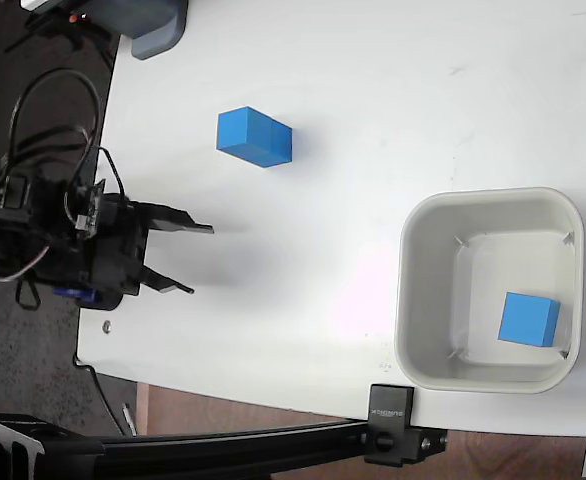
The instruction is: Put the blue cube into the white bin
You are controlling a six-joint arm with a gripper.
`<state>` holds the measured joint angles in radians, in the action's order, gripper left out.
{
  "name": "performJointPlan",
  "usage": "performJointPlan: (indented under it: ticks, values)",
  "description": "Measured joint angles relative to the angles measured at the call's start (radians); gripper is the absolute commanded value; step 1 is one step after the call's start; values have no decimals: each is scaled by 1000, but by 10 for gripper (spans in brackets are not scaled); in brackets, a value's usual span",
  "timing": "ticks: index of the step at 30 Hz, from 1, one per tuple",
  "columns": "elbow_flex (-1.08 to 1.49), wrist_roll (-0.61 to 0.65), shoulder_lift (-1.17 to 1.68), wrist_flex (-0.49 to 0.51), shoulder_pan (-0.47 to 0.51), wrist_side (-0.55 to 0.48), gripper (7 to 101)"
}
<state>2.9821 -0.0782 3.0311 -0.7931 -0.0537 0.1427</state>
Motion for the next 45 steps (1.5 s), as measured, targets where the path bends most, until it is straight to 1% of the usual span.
performJointPlan:
  ticks: [2,4,7,9,11,14,19,23,27,30,35,41,45]
  values:
    - [-46,18,-9,0,37,-9,989]
    - [-104,32,-54,6,77,-46,995]
    - [-218,34,-183,25,86,-89,1000]
    - [-330,25,-305,26,71,-94,1000]
    - [-456,6,-434,26,25,-87,1000]
    - [-577,-43,-580,34,-94,-26,1000]
    - [-578,-163,-637,123,-307,92,1000]
    - [-580,-239,-706,133,-423,175,1000]
    - [-643,-273,-798,100,-488,225,1000]
    - [-663,-285,-821,97,-512,249,1000]
    - [-606,-299,-821,164,-517,247,1000]
    - [-565,-325,-819,184,-551,272,1000]
    - [-506,-333,-799,225,-563,272,1000]
